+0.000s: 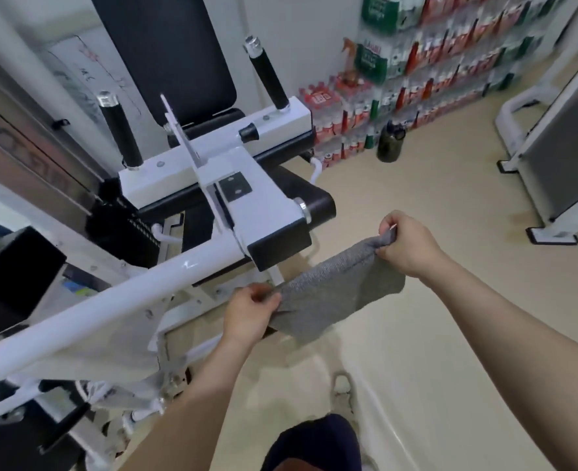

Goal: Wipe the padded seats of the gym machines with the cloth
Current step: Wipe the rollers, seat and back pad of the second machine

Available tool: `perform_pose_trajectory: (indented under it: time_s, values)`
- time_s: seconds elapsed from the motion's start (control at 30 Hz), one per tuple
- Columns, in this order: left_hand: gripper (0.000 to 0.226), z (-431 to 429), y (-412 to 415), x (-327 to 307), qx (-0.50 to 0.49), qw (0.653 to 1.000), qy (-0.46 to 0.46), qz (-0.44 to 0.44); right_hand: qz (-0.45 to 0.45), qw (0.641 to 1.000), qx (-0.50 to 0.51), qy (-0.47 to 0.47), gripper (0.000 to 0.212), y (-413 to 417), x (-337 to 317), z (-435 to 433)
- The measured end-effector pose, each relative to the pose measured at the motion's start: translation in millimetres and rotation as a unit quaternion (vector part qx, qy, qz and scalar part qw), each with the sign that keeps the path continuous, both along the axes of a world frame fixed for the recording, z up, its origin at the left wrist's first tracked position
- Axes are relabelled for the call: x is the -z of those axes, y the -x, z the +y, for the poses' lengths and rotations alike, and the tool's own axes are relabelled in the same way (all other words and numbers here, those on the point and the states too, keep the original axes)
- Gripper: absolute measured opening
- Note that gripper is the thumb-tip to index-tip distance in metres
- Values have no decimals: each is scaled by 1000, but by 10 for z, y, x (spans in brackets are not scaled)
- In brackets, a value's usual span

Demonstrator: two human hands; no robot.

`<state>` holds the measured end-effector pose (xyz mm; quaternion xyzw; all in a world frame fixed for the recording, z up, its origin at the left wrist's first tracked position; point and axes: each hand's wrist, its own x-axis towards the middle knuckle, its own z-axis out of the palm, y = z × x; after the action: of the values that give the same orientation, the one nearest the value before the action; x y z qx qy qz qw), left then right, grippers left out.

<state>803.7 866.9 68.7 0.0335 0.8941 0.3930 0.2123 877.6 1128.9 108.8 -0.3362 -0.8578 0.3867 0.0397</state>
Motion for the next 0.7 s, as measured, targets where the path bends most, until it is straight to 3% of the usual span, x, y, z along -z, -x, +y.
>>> perform_pose_trajectory:
  time_s: [0.07,0.13,0.23,0.27,0.43,0.57,0.7]
  values:
    - [5,215,85,64,-55,998,-21,7,-2,1000,-25,17,23,181,117,248]
    - [16,431,177,168,-91,996,-16,-10,-6,999,-32,30,26,345,257,487]
    - [11,729,310,308,-85,990,-4,-113,-37,998,-54,24,19,595,450,786]
    - [21,838,342,352,-82,988,-6,-128,-48,997,-65,22,15,685,501,878]
    - [36,1363,467,462,-127,991,40,-23,-46,993,-92,57,8,1148,682,1153]
    - [40,1722,576,582,-84,989,63,-100,-25,984,-117,128,12,1560,850,1306]
    - [16,2046,804,904,22,974,209,-88,10,972,-219,85,13,1984,1045,1551]
